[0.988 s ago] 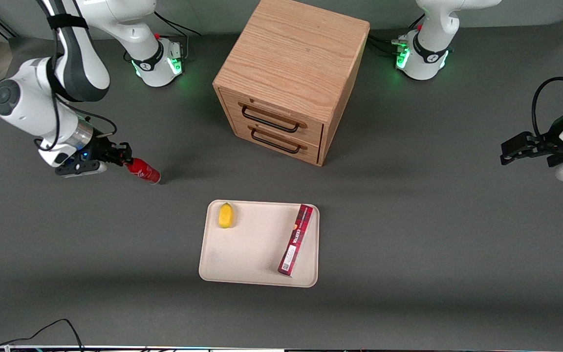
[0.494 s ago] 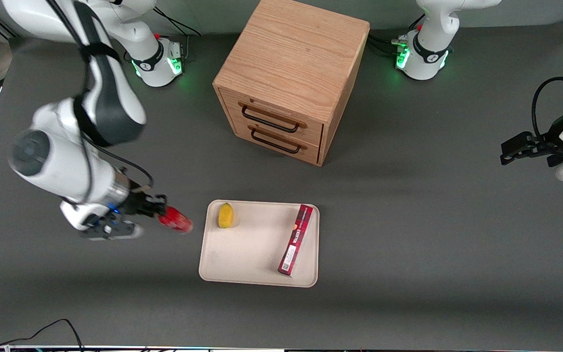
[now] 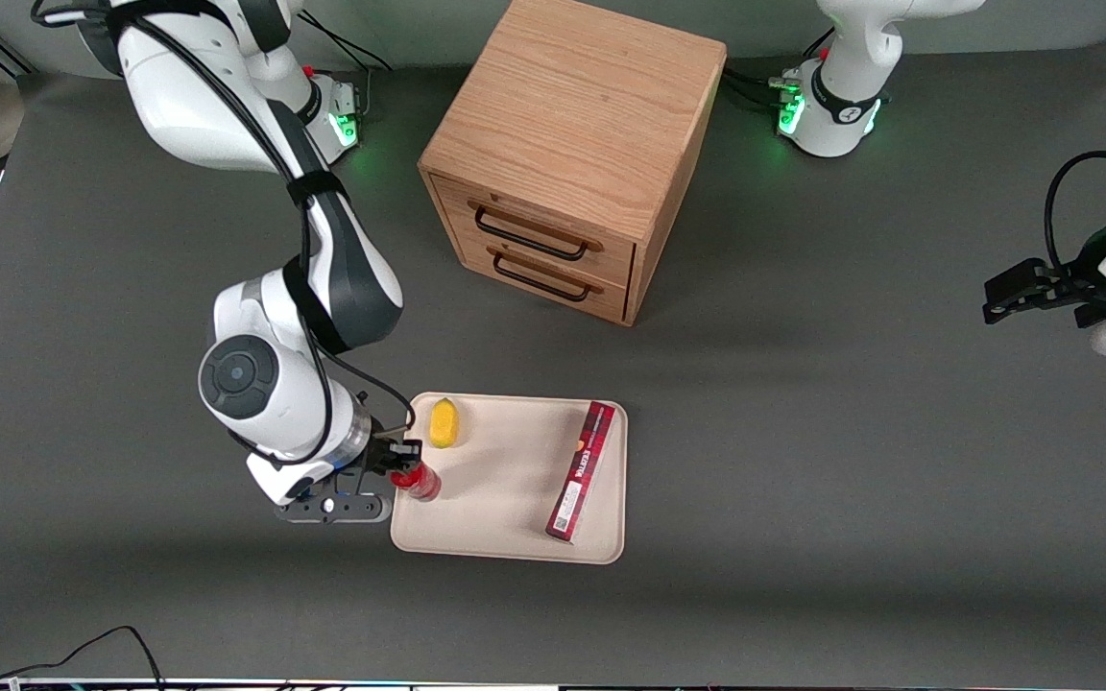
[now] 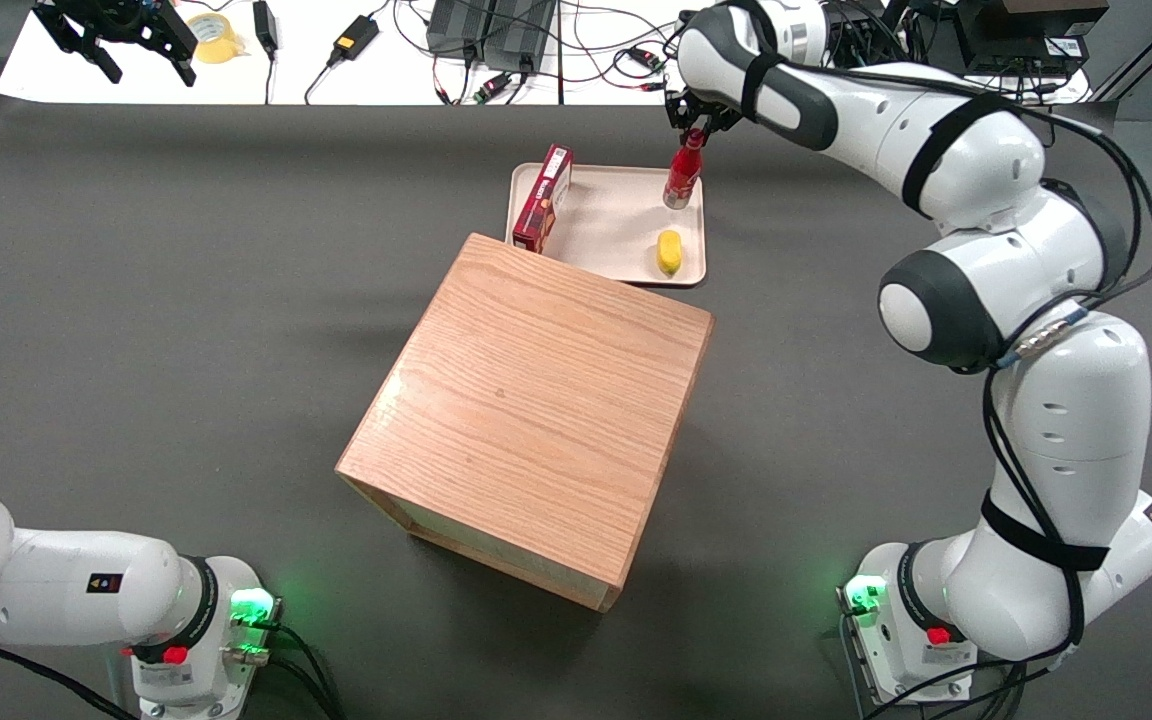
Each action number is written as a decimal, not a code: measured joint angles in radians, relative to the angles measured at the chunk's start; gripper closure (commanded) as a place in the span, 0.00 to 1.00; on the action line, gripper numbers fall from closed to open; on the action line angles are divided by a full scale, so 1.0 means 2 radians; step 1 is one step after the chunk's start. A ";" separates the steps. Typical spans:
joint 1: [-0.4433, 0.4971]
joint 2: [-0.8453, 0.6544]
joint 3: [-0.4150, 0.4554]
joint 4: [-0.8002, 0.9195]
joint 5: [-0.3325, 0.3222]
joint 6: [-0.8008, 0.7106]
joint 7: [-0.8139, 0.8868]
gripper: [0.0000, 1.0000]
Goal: Place coke bottle on tray
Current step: 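Lift the bottle and carry it over the cream tray beside the lemon, then lower the bottle onto the tray and open the right gripper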
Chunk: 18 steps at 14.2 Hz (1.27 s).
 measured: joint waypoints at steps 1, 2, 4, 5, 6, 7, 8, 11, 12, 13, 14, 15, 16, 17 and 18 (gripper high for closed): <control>0.000 0.007 -0.001 0.001 0.000 0.003 0.000 1.00; 0.000 0.011 -0.002 0.003 0.000 0.004 0.001 1.00; 0.000 0.015 -0.002 0.005 0.000 0.011 0.006 1.00; 0.000 0.015 -0.002 0.005 0.000 0.013 0.006 1.00; 0.000 0.016 -0.002 0.006 0.000 0.013 0.007 1.00; 0.000 0.017 -0.001 0.006 0.000 0.013 0.007 0.94; 0.000 0.019 -0.001 0.006 0.000 0.013 0.007 0.67; 0.000 0.023 -0.001 0.009 0.001 0.013 0.009 0.00; 0.000 0.024 -0.001 0.010 0.001 0.014 0.009 0.00; 0.000 0.024 -0.001 0.011 0.001 0.014 0.009 0.00; 0.000 0.024 -0.001 0.013 0.001 0.015 0.009 0.00; 0.000 0.024 -0.001 0.018 0.001 0.015 0.009 0.00; 0.000 0.023 -0.003 0.024 0.000 0.014 0.009 0.00; 0.000 0.018 -0.004 0.031 -0.003 0.008 0.009 0.00; 0.000 0.007 -0.005 0.038 -0.014 -0.008 0.009 0.00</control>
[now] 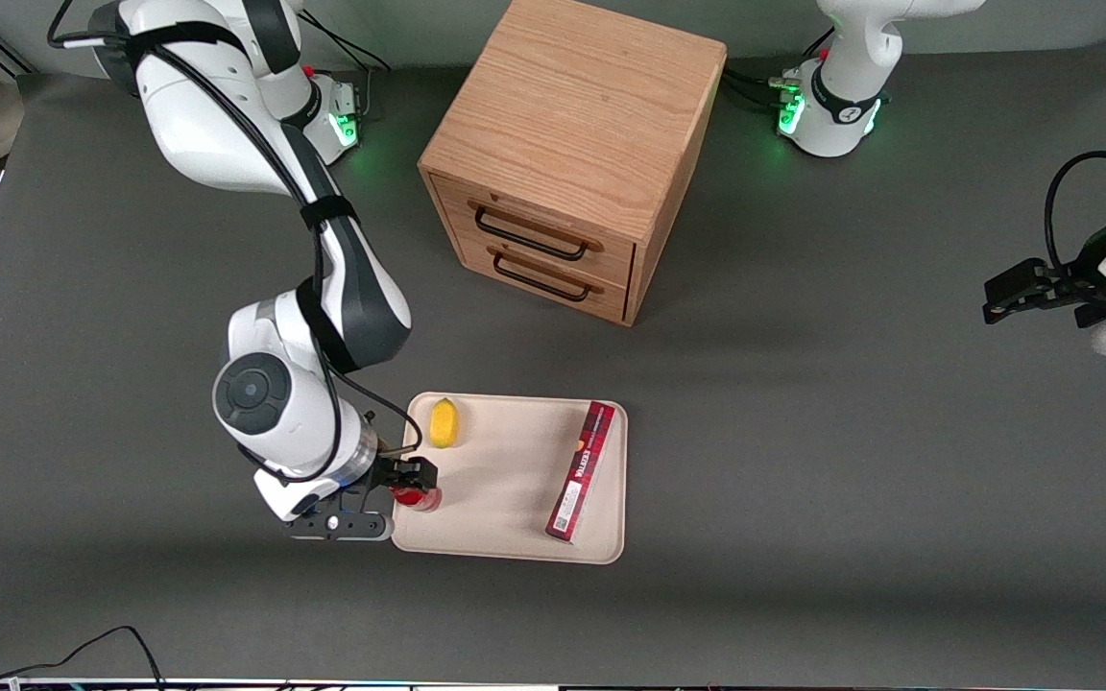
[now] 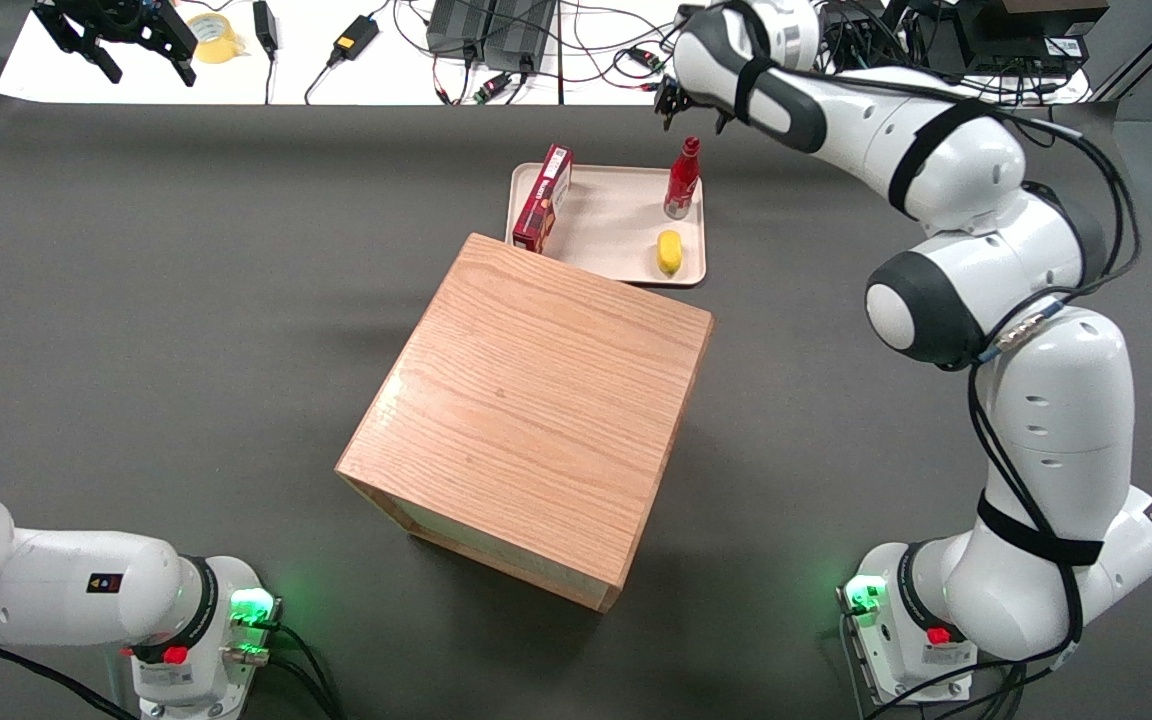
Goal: Place coke bottle on tray
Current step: 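Lower the bottle onto the tray and open the right gripper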
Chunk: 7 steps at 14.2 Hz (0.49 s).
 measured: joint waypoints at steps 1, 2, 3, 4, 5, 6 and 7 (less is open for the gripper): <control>0.000 -0.016 -0.001 0.005 -0.017 -0.016 0.000 0.00; -0.002 -0.036 -0.002 0.008 -0.032 -0.032 0.000 0.00; -0.006 -0.062 -0.004 0.008 -0.039 -0.057 -0.002 0.00; -0.013 -0.091 -0.005 0.005 -0.042 -0.089 -0.012 0.00; -0.024 -0.121 -0.005 -0.002 -0.043 -0.117 -0.034 0.00; -0.036 -0.152 -0.006 -0.014 -0.044 -0.136 -0.057 0.00; -0.049 -0.183 -0.007 -0.031 -0.047 -0.147 -0.076 0.00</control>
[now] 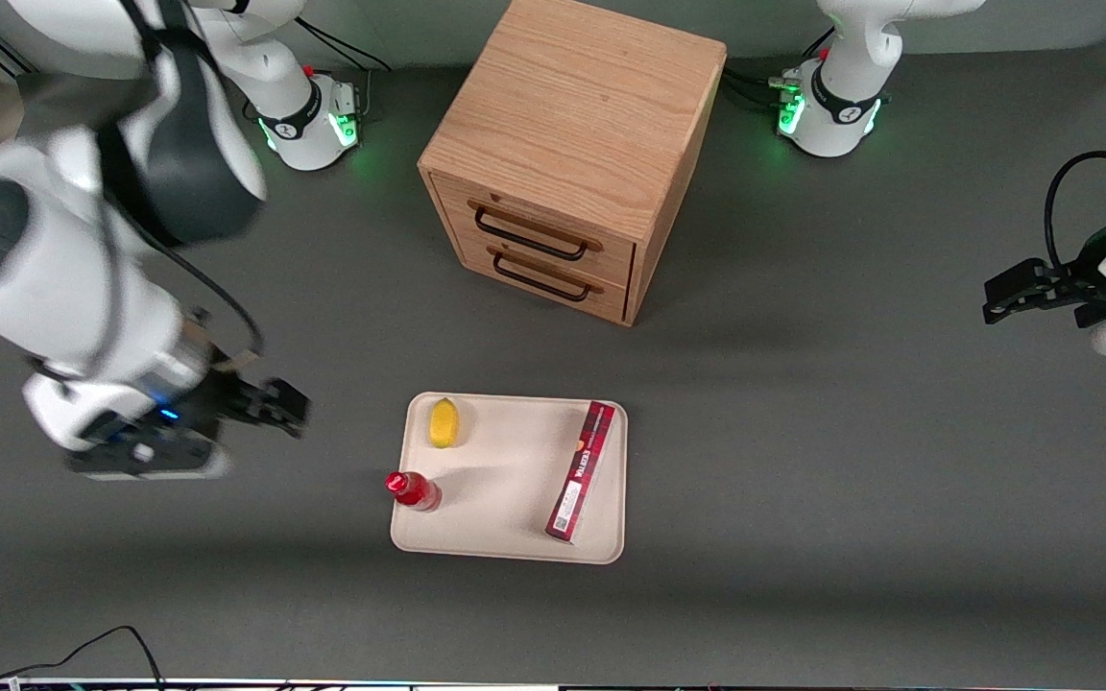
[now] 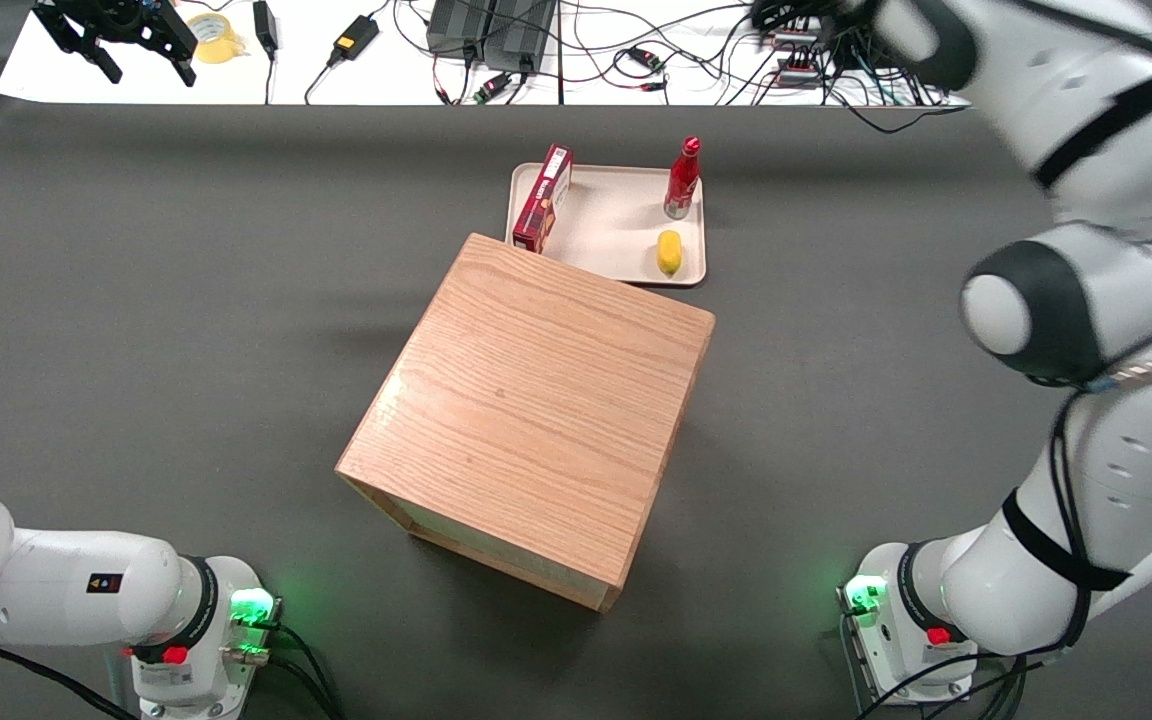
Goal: Place coke bottle on tray
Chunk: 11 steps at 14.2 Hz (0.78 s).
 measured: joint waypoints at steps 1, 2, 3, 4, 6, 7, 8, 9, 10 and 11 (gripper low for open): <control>-0.017 -0.033 0.000 -0.022 -0.001 -0.006 -0.018 0.00; -0.035 -0.065 0.000 -0.047 -0.001 -0.010 -0.032 0.00; -0.053 -0.100 0.000 -0.076 -0.001 -0.011 -0.042 0.00; -0.068 -0.134 0.000 -0.105 -0.001 -0.012 -0.051 0.00; -0.093 -0.194 -0.001 -0.155 -0.001 -0.022 -0.086 0.00; -0.103 -0.214 -0.001 -0.171 -0.001 -0.029 -0.099 0.00; -0.109 -0.227 -0.001 -0.183 -0.001 -0.032 -0.104 0.00; -0.110 -0.232 -0.001 -0.190 -0.001 -0.032 -0.104 0.00; -0.110 -0.231 0.000 -0.193 -0.001 -0.031 -0.103 0.00; -0.110 -0.229 0.001 -0.196 -0.001 -0.031 -0.100 0.00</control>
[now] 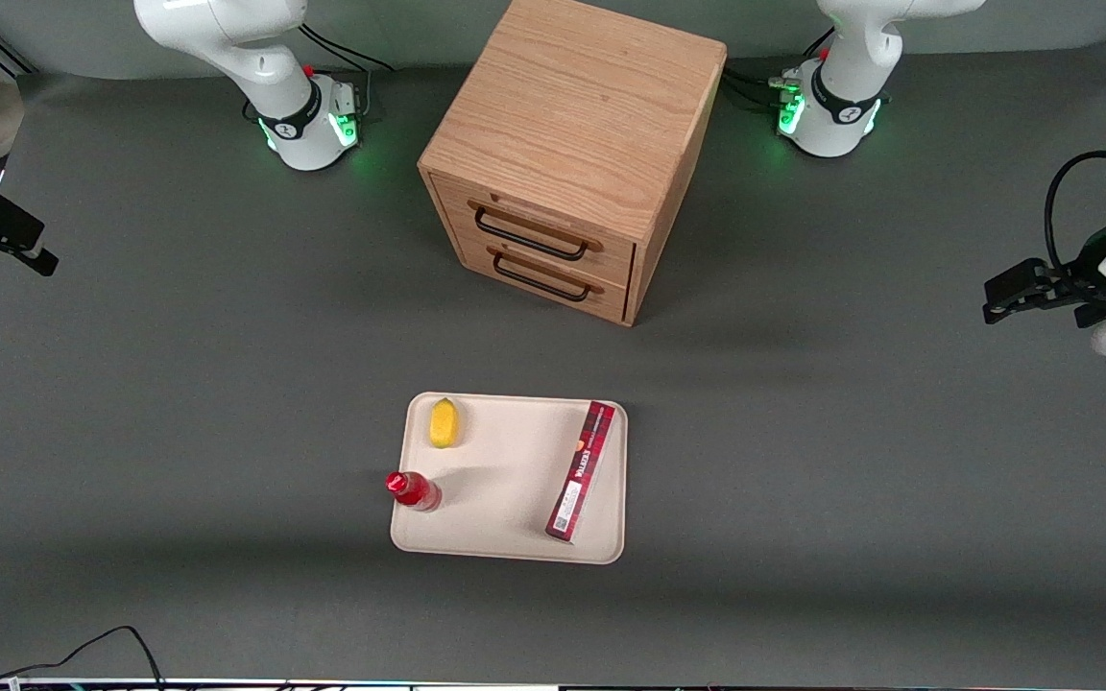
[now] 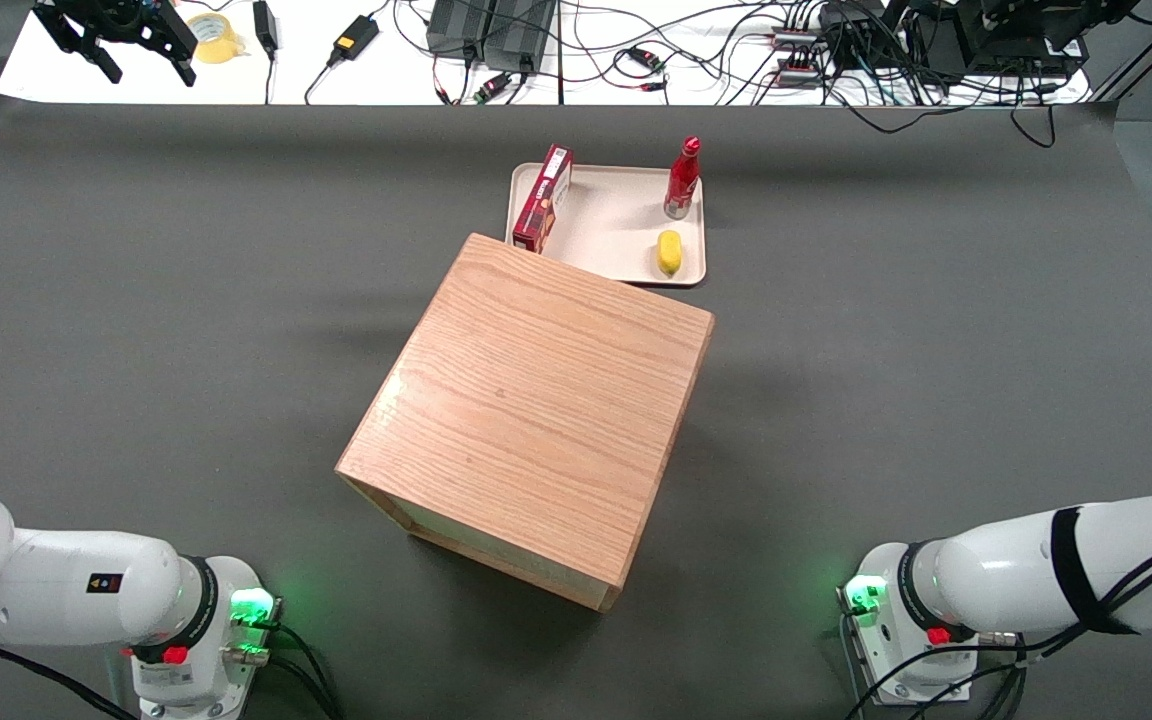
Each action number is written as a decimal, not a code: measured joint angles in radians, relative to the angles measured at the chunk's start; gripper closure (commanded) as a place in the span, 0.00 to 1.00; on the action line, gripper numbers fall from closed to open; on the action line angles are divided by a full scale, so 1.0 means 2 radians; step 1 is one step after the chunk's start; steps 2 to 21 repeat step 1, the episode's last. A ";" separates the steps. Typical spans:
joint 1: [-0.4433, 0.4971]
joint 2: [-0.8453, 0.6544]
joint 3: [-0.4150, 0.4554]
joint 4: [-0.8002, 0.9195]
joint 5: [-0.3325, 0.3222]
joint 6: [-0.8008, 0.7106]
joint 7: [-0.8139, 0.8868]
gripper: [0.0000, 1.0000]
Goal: Place coke bottle on tray
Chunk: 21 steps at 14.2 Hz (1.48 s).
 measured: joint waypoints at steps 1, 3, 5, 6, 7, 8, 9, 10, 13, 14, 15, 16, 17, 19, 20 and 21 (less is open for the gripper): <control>0.000 0.002 0.001 0.000 0.000 0.000 0.003 0.00; 0.000 0.002 0.001 0.000 0.000 0.000 0.003 0.00; 0.000 0.002 0.001 0.000 0.000 0.000 0.003 0.00; 0.000 0.002 0.001 0.000 0.000 0.000 0.003 0.00; 0.000 0.002 0.001 0.000 0.000 0.000 0.003 0.00; 0.000 0.002 0.001 0.000 0.000 0.000 0.003 0.00; 0.000 0.002 0.001 0.000 0.000 0.000 0.003 0.00; 0.000 0.002 0.001 0.000 0.000 0.000 0.003 0.00; 0.000 0.002 0.001 0.000 0.000 0.000 0.003 0.00; 0.000 0.002 0.001 0.000 0.000 0.000 0.003 0.00; 0.000 0.002 0.001 0.000 0.000 0.000 0.003 0.00; 0.000 0.002 0.001 0.000 0.000 0.000 0.003 0.00; 0.000 0.002 0.001 0.000 0.000 0.000 0.003 0.00; 0.000 0.002 0.001 0.000 0.000 0.000 0.003 0.00; 0.000 0.002 0.001 0.000 0.000 0.000 0.003 0.00; 0.000 0.002 0.001 0.000 0.000 0.000 0.003 0.00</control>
